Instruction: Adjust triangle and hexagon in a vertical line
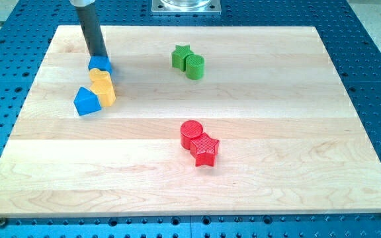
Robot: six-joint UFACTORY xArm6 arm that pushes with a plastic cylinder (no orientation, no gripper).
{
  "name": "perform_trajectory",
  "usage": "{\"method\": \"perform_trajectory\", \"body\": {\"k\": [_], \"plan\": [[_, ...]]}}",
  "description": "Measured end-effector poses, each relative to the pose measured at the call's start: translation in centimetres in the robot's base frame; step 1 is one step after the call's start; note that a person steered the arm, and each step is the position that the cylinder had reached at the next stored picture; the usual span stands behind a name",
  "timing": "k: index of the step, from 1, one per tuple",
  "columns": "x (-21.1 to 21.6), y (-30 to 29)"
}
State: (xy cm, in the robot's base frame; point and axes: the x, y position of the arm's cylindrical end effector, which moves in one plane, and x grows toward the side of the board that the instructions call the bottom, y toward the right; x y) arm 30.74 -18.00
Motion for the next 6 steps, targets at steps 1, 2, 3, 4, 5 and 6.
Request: {"method": "perform_trajectory", "body": {"k": [1, 2, 3, 4, 5, 6], "plan": [[0.5, -0.3], [-0.9, -0.3], [1.4, -3.8], [10.7, -6.0], [12.8, -3.2], [14.4, -2.4]]}}
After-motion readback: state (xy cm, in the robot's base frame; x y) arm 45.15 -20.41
